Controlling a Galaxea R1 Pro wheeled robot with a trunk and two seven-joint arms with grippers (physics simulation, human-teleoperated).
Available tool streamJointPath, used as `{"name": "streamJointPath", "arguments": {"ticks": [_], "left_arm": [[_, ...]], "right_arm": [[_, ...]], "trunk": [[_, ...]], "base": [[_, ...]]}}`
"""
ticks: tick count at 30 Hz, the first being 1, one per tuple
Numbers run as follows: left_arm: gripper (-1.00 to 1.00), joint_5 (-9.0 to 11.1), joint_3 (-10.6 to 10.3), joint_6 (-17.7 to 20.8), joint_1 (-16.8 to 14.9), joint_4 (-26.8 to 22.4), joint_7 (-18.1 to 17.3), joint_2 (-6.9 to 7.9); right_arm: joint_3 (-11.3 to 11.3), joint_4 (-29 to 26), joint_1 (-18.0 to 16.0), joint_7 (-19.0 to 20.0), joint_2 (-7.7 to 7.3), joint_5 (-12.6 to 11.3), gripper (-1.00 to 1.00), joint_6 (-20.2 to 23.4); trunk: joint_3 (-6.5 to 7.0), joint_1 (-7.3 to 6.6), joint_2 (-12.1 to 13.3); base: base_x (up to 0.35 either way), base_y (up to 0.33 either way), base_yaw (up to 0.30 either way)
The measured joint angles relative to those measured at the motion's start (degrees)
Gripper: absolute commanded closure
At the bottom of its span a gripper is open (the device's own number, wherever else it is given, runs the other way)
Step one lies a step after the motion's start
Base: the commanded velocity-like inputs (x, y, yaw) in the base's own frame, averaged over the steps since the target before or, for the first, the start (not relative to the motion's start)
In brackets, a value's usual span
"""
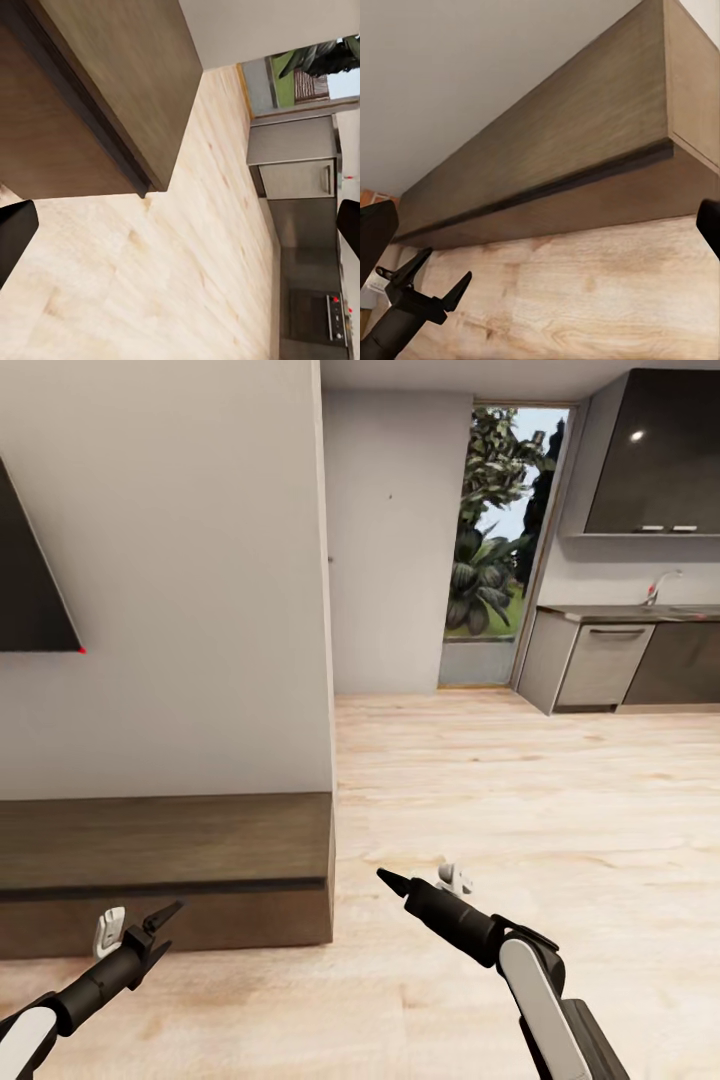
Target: Place each of the two pumpkins and all three candles from the living room inside a cabinet in the living room (use any cabinet), then make sure every cabinet is closed, and position the cauldron so it is next to a table in the living room.
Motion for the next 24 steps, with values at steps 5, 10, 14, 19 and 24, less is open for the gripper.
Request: {"name": "streamJointPath", "arguments": {"ticks": [5, 10, 14, 19, 24], "left_arm": [[-1.00, 0.0, 0.1, 0.1, 0.0, 0.0, 0.0, 0.06], [-1.00, 0.0, 0.2, 0.1, 0.0, 0.0, -0.5, 0.30], [-1.00, -0.4, 0.1, -0.1, 0.2, 0.1, -5.7, 1.34], [-1.00, -0.4, 0.2, -0.2, 0.4, 2.6, -8.7, 1.92], [-1.00, -0.4, 0.2, -0.2, 0.4, 3.2, -9.0, 2.22]], "right_arm": [[0.1, 0.1, 0.0, 0.0, 0.00, -0.2, -1.00, 0.0], [0.1, 0.2, 0.0, 0.1, 0.00, -0.2, -1.00, -0.1], [0.1, 0.3, 0.0, 0.1, 0.03, -0.2, -1.00, -0.1], [0.1, 0.4, 0.0, 0.1, 0.08, -0.2, -1.00, -0.2], [0.1, 0.5, 0.0, 0.1, 0.08, -0.2, -1.00, -0.2]], "trunk": [[-0.90, 1.10, -2.0], [-1.80, 2.20, -4.0], [-2.51, 3.08, -5.6], [-3.41, 4.17, -7.6], [-4.31, 5.27, -9.6]], "base": [[0.000, 0.000, 0.000], [0.000, 0.000, 0.000], [0.000, 0.000, 0.000], [0.000, 0.000, 0.000], [0.000, 0.000, 0.000]]}}
